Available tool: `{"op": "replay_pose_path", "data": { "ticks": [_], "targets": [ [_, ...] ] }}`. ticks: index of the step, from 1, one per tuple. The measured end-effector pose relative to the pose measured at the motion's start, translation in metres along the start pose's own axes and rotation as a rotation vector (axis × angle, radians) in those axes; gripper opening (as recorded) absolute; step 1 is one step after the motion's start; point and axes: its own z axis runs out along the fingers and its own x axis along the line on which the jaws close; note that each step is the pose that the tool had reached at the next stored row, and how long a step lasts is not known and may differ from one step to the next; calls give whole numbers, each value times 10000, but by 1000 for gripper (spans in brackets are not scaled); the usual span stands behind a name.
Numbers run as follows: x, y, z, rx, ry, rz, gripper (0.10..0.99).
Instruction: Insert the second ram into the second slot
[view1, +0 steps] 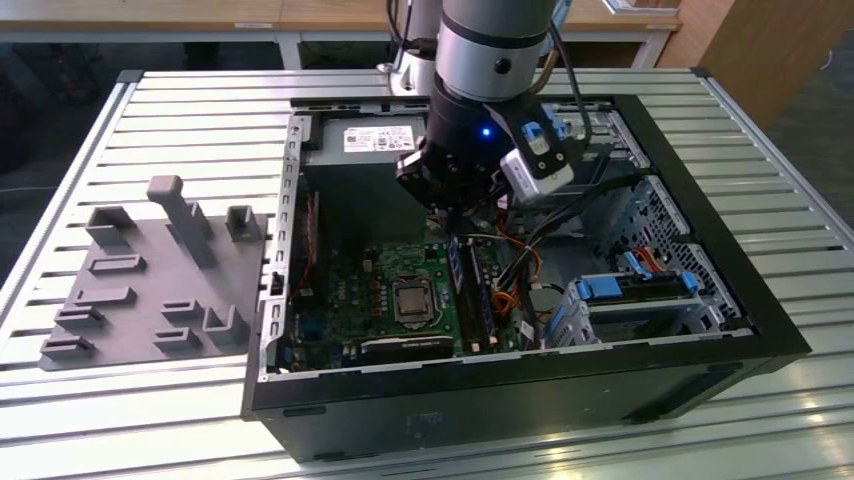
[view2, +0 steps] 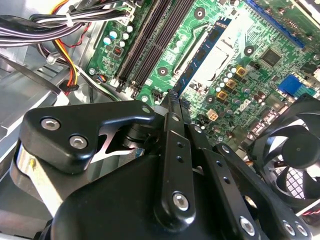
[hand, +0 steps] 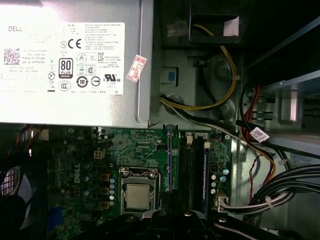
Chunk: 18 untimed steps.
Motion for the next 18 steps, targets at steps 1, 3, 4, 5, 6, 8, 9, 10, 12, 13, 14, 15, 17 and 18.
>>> {"op": "replay_pose_path", "data": {
  "ticks": [1,3,4,5,6,8,9,10,12,13,14,15,17,18],
  "targets": [
    [0,0,3,-1,0,0,114],
    [0,0,8,0,0,1,114],
    [0,0,11,0,0,1,114],
    [-1,0,14,-1,0,1,114],
    [-1,0,17,0,0,1,114],
    [-2,-8,28,1,0,7,114],
    [-3,-19,36,0,0,18,114],
    [-2,-31,43,-2,0,26,114],
    [-2,-46,53,-2,0,37,114],
    [-3,-52,59,-3,0,41,114],
    [-3,-56,64,-4,0,48,114],
    [-3,-59,69,-5,-1,57,114],
    [-6,-60,85,-4,0,73,114],
    [-13,-60,87,-3,1,78,114]
  ]
}}
